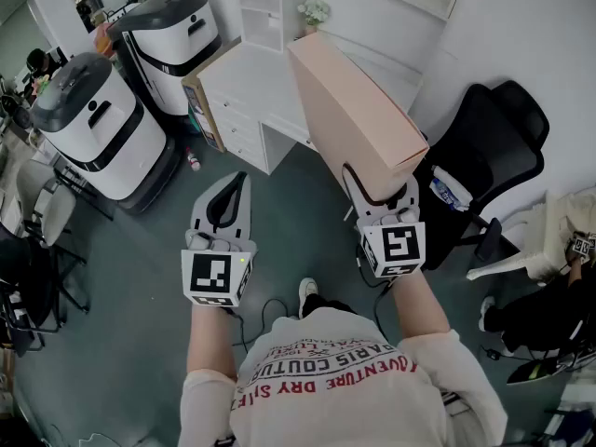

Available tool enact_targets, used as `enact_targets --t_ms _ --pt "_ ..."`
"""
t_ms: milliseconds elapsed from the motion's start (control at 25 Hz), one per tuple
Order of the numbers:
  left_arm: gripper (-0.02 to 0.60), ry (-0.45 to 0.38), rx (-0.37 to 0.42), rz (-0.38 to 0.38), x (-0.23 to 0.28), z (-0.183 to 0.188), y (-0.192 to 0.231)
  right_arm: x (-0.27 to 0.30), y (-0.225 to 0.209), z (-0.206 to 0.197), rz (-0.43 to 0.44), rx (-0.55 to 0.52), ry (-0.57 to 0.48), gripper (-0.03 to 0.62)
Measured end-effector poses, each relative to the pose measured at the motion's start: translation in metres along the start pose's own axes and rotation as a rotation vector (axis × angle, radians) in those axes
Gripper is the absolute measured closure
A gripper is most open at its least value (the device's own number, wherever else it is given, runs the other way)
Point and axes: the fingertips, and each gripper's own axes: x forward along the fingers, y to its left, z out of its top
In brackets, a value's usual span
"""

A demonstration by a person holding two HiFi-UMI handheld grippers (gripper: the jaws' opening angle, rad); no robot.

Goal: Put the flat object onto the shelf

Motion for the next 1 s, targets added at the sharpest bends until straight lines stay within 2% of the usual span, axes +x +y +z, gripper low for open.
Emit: enact_targets --t_ms 520,800,1000 --pt "0.568 -0.005 -0.008 0.017 -0.014 -0.001 0.026 0.014 0.021 0.006 -0.011 0.005 -0.016 0.292" --pt "0.568 0.025 -0.02 0.034 -0.013 -0.022 0.044 0.038 0.036 -0.008 0.013 0.056 0.008 0.293" --pt "0.568 0.045 -0.032 0.054 0.011 -0.041 0.076 0.079 0.038 -0.02 0.016 0.043 0.019 0.293"
